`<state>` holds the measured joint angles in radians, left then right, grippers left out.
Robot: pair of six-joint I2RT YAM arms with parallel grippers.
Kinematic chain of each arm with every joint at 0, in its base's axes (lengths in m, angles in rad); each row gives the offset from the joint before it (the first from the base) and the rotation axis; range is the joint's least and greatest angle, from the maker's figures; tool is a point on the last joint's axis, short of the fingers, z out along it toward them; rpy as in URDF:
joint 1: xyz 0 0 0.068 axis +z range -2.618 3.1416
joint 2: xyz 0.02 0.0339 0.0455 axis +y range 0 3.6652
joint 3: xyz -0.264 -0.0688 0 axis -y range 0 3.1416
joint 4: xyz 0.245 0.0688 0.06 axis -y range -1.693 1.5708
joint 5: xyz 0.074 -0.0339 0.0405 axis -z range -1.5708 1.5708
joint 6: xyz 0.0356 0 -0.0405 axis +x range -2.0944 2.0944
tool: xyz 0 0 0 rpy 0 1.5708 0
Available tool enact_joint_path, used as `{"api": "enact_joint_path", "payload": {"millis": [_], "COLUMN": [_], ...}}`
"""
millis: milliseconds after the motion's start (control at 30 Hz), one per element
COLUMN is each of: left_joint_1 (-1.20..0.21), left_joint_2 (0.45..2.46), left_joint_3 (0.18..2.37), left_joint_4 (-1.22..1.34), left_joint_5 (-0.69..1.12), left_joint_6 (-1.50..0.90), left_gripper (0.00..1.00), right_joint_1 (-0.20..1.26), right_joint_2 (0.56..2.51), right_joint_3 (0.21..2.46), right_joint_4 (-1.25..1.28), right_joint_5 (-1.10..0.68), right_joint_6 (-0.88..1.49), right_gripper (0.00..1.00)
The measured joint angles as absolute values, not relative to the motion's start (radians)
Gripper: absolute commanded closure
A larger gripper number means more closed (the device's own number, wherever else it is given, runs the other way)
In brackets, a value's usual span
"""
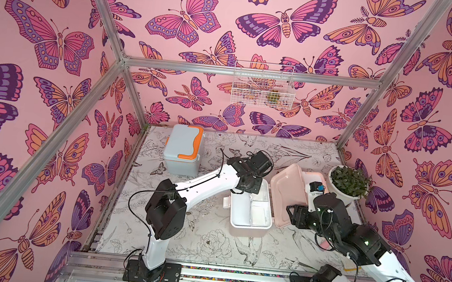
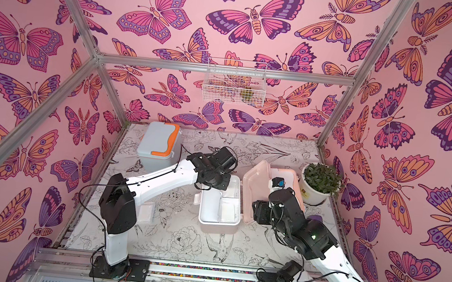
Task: Open first aid kits and take out gauze
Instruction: Pick up the gauze from the first aid kit.
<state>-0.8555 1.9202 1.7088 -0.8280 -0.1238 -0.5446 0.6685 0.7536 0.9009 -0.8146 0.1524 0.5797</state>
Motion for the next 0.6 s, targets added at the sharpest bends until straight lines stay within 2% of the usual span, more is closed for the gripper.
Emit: {"api": "enact_joint_path", "payload": {"millis": [100, 300, 600], "left_joint_1": [-0.855, -0.855, -0.807], "left_joint_2": [1.920, 1.887, 1.606], "left_joint_3": [1.709, 1.708, 1.647], "left_joint_4": [-0.827, -0.830, -0.809], "left_joint_5": [-0.119, -0.104, -0.043], "left_joint_6": [-0.546, -0.546, -0.539], "left_gripper": [1.00, 1.00, 1.00], "right_joint_1": [0.667, 0.663, 0.656], "right_joint_2": [0.754, 0.754, 0.754], "right_joint_3": [0.901, 0.901, 0.900], "right_joint_4": [-0.813, -0.812, -0.811], "right_joint_5": [0.148, 0.144, 0.137], "right_joint_6": [0.580, 0.579, 0.579], "right_gripper": [0.38, 0.38, 0.38]}}
